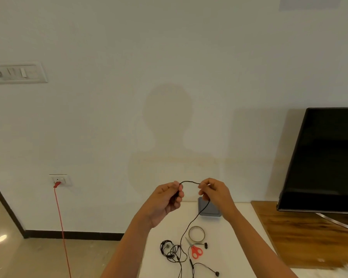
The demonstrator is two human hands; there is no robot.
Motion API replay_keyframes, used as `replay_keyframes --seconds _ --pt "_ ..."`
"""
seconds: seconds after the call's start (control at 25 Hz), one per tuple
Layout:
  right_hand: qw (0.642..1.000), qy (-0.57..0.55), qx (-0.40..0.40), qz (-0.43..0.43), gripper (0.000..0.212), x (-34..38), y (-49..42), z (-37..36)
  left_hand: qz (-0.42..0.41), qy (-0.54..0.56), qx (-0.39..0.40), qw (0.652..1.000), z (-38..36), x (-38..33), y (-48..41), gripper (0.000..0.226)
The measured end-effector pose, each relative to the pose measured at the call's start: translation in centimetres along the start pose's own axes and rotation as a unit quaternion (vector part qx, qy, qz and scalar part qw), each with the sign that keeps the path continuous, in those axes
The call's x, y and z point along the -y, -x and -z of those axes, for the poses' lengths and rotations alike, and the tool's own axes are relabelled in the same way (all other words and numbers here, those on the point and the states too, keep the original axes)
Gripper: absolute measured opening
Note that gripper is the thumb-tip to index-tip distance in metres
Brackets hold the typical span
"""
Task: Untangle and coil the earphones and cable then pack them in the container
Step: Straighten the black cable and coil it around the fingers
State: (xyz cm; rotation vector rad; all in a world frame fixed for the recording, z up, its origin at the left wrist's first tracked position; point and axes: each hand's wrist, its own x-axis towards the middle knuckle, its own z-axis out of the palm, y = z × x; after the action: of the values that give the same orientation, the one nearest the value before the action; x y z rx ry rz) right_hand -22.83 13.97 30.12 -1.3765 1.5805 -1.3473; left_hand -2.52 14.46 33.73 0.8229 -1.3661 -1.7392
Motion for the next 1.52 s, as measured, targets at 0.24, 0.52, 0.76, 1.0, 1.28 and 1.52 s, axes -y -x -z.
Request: replay_keyframes --seconds 0.24,0.52,0.76,1.0,1.28,1.52 --pt "0.987 -0.03 0.156 -0.019 0.029 -0.1 6.7 -3.3 -0.109 0.134 -0.036 0.984 -1.6 -0.9 -1.4 0.031" --pt "0.988 -0.029 0.116 0.097 0.039 5.0 10.7 -1.3 -0.103 -0.178 -0.04 0.978 1.4 -0.1 -0.5 0.031" --pt "0.987 0.035 0.013 0.159 0.029 8.4 4.6 -0.1 -0.044 -0.087 0.076 0.992 0.9 1.2 0.8 0.028" --pt "0.998 0.017 0.04 0.055 0.019 4.5 2.4 -1.3 -0.071 0.088 0.147 0.983 -0.4 0.8 0.6 0.022" --pt "0.994 -0.01 0.106 0.038 0.037 2.2 8.7 -2.8 -0.138 -0.052 -0.036 0.988 0.1 0.5 -1.4 0.019" --pt "0.989 -0.009 0.027 0.146 0.034 8.3 4.8 0.2 -0.081 -0.079 0.065 0.991 -0.1 2.0 -0.3 0.032"
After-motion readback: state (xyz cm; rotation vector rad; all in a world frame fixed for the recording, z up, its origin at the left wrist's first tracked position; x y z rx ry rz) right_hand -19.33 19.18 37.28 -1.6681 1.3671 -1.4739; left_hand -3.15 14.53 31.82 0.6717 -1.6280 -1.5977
